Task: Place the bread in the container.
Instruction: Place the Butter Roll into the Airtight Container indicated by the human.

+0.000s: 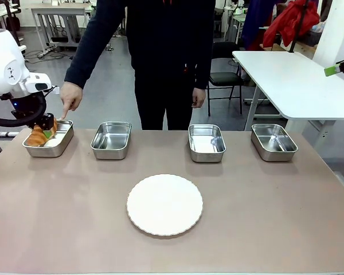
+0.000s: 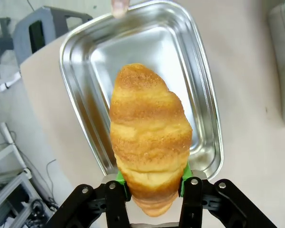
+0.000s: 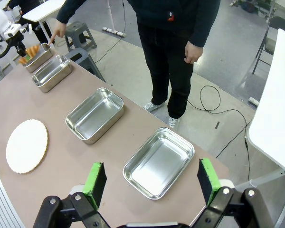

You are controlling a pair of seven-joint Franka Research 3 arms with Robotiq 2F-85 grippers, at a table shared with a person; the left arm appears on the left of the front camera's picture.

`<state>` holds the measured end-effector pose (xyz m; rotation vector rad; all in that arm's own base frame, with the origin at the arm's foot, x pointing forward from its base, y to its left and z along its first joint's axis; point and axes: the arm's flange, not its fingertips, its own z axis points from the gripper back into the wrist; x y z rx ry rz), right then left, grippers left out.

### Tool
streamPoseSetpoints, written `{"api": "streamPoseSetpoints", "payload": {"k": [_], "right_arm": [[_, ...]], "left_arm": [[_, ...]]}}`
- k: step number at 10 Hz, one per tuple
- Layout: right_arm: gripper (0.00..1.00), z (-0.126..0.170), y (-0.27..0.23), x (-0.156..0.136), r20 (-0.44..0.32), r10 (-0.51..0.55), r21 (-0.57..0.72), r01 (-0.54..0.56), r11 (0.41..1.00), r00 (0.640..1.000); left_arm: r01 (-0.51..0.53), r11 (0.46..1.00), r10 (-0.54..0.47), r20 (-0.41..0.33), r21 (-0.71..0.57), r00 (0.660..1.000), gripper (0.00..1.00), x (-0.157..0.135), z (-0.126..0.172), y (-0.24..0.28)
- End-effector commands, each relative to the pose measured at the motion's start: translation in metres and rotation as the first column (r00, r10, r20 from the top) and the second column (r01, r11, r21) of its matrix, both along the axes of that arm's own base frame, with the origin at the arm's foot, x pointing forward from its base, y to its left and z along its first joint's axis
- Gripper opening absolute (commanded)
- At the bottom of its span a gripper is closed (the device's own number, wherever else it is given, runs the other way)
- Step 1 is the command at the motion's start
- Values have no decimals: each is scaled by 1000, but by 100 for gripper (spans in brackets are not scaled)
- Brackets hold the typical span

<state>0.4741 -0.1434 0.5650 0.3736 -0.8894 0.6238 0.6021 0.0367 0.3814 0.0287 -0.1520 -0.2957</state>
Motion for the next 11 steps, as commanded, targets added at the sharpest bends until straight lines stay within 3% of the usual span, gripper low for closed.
{"api": "streamPoseSetpoints", "payload": {"k": [1,4,5,6,11], "right_arm": [[100,1,1,0,8,5,8,-5,1000,1000],[100,1,1,0,8,5,8,-5,1000,1000],[100,1,1,0,8,5,8,-5,1000,1000],[100,1,1,0,8,5,8,-5,1000,1000],[100,1,1,0,8,5,8,-5,1000,1000]], "left_arm": [[26,999,-26,-2,-25,1000,43,13,5,2],[29,999,-29,-9,-22,1000,43,21,6,1],[45,998,-46,-8,-37,999,80,23,6,1],[45,998,-46,-7,-39,999,99,23,6,1],[55,998,-55,-9,-44,998,100,26,6,-1]]}}
